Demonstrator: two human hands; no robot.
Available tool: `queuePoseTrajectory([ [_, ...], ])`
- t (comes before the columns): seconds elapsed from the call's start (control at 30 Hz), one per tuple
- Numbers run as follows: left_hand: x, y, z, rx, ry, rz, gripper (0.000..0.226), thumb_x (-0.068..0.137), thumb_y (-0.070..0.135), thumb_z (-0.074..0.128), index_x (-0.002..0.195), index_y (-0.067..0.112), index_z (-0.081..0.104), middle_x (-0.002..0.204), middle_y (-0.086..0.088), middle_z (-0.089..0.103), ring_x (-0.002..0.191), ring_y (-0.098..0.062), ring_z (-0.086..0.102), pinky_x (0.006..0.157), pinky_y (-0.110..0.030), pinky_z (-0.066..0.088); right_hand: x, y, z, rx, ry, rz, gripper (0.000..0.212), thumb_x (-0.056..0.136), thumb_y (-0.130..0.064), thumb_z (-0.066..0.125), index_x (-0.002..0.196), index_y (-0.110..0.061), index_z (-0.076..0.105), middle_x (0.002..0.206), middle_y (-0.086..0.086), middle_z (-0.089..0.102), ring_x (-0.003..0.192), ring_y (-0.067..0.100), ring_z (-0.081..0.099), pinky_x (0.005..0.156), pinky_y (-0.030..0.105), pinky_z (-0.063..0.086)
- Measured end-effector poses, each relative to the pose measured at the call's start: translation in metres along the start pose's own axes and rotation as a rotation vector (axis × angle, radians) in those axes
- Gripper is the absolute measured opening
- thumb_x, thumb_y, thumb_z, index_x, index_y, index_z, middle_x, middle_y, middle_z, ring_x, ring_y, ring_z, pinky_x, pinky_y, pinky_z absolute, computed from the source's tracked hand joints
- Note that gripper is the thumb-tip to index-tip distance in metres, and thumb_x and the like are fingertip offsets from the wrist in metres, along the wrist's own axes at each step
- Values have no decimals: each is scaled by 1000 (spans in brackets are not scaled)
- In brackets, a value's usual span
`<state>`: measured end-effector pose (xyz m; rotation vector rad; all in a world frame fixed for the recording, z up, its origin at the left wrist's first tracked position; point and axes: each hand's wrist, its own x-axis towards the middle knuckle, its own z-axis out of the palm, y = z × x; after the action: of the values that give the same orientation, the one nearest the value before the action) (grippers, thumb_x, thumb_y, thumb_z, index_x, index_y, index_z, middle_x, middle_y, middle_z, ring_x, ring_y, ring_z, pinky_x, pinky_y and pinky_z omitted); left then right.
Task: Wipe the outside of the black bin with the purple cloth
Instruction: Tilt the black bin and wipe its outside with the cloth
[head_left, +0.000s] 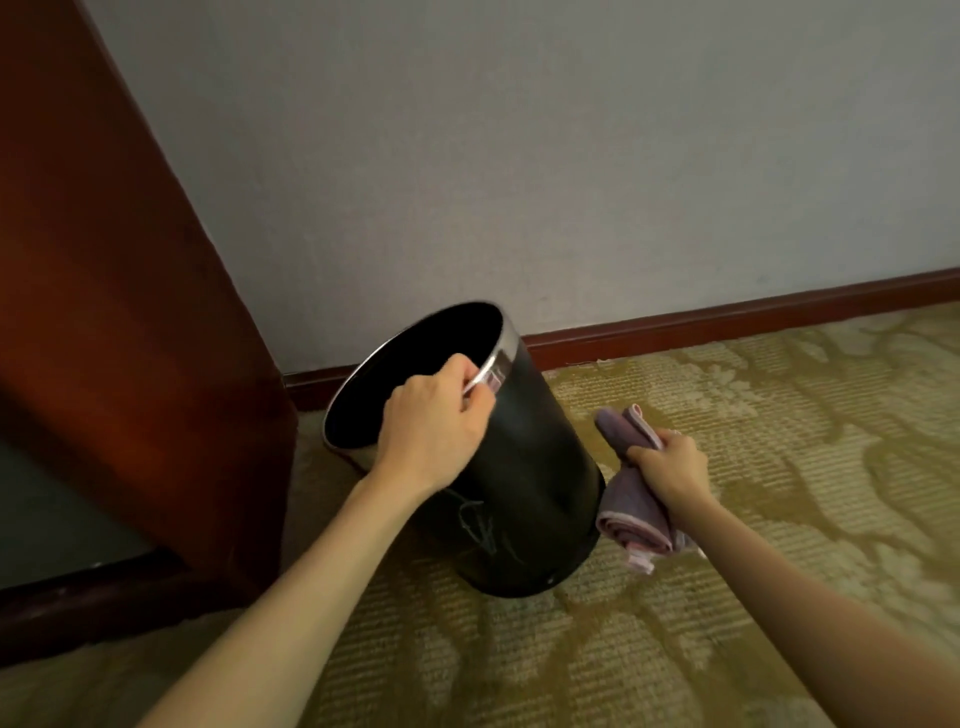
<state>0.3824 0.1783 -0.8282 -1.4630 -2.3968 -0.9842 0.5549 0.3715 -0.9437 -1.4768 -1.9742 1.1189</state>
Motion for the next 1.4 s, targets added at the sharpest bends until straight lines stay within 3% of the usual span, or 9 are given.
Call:
queuePoseTrajectory([
  [0.07, -6, 15, 5, -50, -88, 120, 7, 89, 24, 51, 91, 20, 57, 58, 8, 54, 53, -13, 54, 54, -32, 40, -1, 3, -8, 20, 18, 8, 13, 73, -21, 65, 82, -28, 60, 74, 1, 62, 68, 19, 55, 65, 34, 44],
  [0.17, -21, 42, 25, -83, -298, 291, 27, 92, 24, 47, 117, 15, 54, 85, -2, 67, 77, -24, 64, 70, -39, 49, -3, 10, -21, 23, 38, 21, 17, 72, -20, 66, 88, -24, 66, 76, 4, 62, 66, 18, 53, 62, 32, 39],
  [0.3, -43, 74, 64, 81, -417, 460, 31, 95, 23, 40, 121, 9, 47, 102, -15, 66, 93, -35, 62, 77, -46, 49, -9, 26, -42, -4, 50, 69, 35, 72, -22, 67, 107, -23, 68, 86, 9, 65, 80, 29, 58, 69, 33, 43],
  [0.53, -43, 68, 62, 42, -390, 430, 34, 97, 31, 37, 125, 15, 47, 108, -8, 66, 97, -29, 62, 79, -45, 51, -26, 56, -57, -2, 65, 143, 33, 75, -20, 66, 108, -18, 67, 90, 11, 65, 83, 30, 58, 71, 35, 44],
  [0.73, -51, 18, 19, 308, -278, 717, 39, 95, 38, 37, 98, 11, 65, 83, 0, 70, 76, -16, 67, 68, -31, 52, -36, 65, -47, 36, 42, 159, 35, 74, -21, 67, 109, -17, 68, 85, 10, 66, 77, 28, 57, 63, 31, 39],
  [0.83, -46, -17, 1, 462, -287, 732, 40, 95, 43, 38, 83, 14, 62, 74, 0, 65, 68, -18, 63, 67, -31, 51, -40, 65, -39, 84, 63, 193, 39, 74, -23, 67, 113, -21, 67, 85, 9, 65, 79, 27, 54, 68, 32, 39],
  [1.07, -38, -25, 7, 445, -174, 862, 42, 94, 47, 44, 66, 16, 52, 61, 2, 56, 55, -17, 56, 56, -30, 47, -53, 61, -25, 105, 40, 197, 35, 73, -20, 66, 109, -22, 69, 82, 7, 64, 75, 25, 53, 67, 30, 37],
  [1.27, -47, 5, 21, 477, -187, 750, 47, 93, 45, 43, 58, 16, 55, 46, 3, 57, 40, -16, 56, 37, -24, 41, -59, 60, -28, 130, 34, 200, 35, 74, -18, 66, 108, -22, 69, 83, 8, 65, 79, 27, 57, 67, 31, 39],
  [1.4, -50, 23, 28, 444, -200, 565, 48, 95, 48, 23, 62, 19, 44, 50, 1, 57, 46, -21, 60, 41, -25, 33, -61, 56, -30, 152, 43, 217, 34, 76, -18, 65, 110, -20, 68, 82, 8, 64, 79, 28, 57, 68, 32, 41],
])
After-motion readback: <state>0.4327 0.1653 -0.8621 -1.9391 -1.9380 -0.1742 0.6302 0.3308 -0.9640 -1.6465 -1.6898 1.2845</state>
